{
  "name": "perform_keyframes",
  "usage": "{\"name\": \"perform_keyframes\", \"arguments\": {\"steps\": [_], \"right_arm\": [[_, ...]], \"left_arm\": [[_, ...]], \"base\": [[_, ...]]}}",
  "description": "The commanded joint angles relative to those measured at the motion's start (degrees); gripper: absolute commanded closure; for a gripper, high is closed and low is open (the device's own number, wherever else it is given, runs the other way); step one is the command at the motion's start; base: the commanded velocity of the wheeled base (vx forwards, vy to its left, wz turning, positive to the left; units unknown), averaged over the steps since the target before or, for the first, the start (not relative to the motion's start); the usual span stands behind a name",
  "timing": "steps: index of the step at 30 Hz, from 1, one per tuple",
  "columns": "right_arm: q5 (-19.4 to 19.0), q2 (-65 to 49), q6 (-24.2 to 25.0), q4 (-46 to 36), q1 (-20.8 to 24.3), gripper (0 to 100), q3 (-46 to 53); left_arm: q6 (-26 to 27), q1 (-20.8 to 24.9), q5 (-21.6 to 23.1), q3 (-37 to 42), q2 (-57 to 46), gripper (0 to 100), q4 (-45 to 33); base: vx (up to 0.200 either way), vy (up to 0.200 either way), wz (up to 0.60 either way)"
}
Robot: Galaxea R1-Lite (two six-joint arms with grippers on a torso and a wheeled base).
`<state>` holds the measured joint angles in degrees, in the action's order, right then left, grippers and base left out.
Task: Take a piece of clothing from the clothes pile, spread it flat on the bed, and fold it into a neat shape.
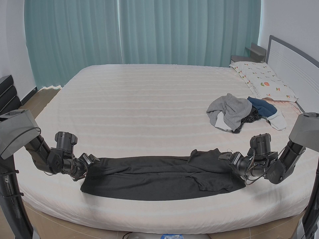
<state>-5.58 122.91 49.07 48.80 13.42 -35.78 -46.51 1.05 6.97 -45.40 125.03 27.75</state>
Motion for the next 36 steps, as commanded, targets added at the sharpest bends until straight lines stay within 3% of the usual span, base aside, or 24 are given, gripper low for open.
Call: {"name": "perform_keyframes", "arguments": {"steps": [1, 2, 3, 9, 17, 36], "right_arm": [[0.13, -0.12, 0.06, -0.11, 0.46, 0, 0.45], [0.22, -0.3, 0.06, -0.11, 0.55, 0, 0.71], [0.31, -0.65, 0.15, -0.2, 1.08, 0, 0.97], [1.89, -0.74, 0.42, -0.37, 2.66, 0, 1.24], [2.6, 0.14, 1.82, -0.46, 4.6, 0, 1.24], [6.29, 3.39, 8.94, -7.93, 4.6, 0, -6.76]], "left_arm": [[0.01, 0.8, -1.61, 0.4, 1.62, 0, 1.61], [0.01, 1.06, -2.05, 0.4, 1.8, 0, 1.7], [0.01, 1.68, -3.28, 0.31, 2.41, 100, 1.87], [1.16, 3.08, -9.26, 0.57, 2.59, 100, 1.87], [1.77, 2.64, -12.6, 0.84, 0.83, 100, 7.06], [-0.16, 1.06, -12.07, 1.54, -0.75, 100, 13.47]], "base": [[0.0, 0.0, 0.0], [0.0, 0.0, 0.0], [0.0, 0.0, 0.0], [0.0, 0.0, 0.0], [0.0, 0.0, 0.0], [0.0, 0.0, 0.0]]}}
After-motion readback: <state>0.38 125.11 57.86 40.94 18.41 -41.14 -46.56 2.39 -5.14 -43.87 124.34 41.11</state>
